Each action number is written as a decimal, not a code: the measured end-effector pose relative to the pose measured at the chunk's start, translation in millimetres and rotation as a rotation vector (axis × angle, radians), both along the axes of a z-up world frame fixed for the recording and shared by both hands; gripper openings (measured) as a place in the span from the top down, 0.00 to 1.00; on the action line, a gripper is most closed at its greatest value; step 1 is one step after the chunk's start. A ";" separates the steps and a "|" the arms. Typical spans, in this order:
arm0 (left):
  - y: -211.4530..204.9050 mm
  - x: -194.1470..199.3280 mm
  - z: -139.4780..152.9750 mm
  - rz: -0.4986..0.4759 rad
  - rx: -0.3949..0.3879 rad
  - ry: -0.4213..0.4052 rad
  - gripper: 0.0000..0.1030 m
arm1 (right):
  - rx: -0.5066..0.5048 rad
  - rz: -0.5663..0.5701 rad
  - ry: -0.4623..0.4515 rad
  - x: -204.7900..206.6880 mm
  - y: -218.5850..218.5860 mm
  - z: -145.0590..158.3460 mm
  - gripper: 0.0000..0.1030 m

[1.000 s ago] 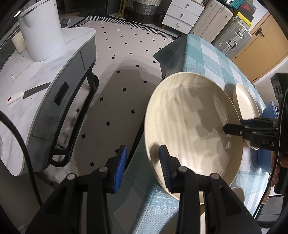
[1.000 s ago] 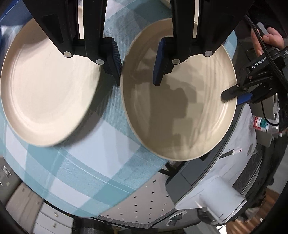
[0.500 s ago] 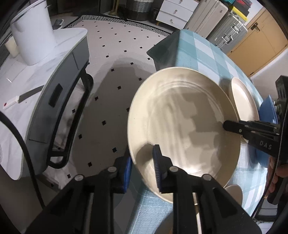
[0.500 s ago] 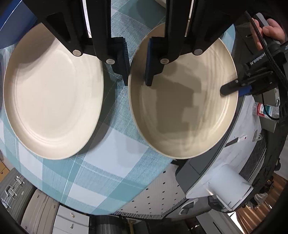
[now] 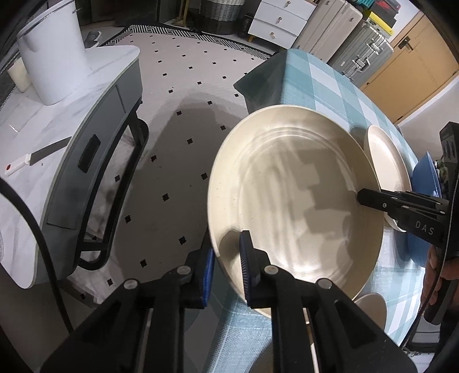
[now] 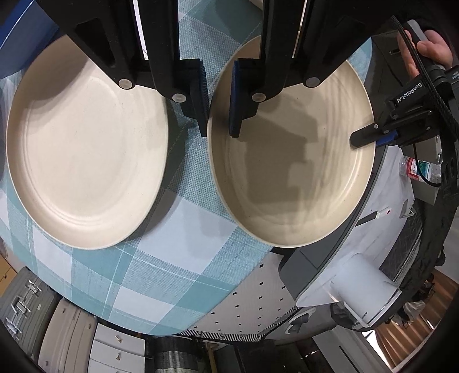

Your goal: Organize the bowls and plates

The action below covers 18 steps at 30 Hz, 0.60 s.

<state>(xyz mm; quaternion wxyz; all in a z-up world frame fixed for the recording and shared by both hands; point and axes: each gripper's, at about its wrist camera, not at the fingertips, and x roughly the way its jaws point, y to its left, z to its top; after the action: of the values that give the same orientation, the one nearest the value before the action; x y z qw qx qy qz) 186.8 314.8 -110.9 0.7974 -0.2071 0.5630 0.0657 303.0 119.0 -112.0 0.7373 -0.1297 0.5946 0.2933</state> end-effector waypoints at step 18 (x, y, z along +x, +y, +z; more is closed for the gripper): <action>-5.0 5.0 17.5 -0.004 0.018 0.013 0.89 | -0.003 -0.022 0.008 0.5 -4.9 13.9 0.89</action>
<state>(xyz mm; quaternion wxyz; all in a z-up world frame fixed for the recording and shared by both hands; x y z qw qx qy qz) 191.8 309.8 -93.4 0.7957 -0.1984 0.5679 0.0705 303.5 114.1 -98.1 0.7378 -0.1231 0.5995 0.2849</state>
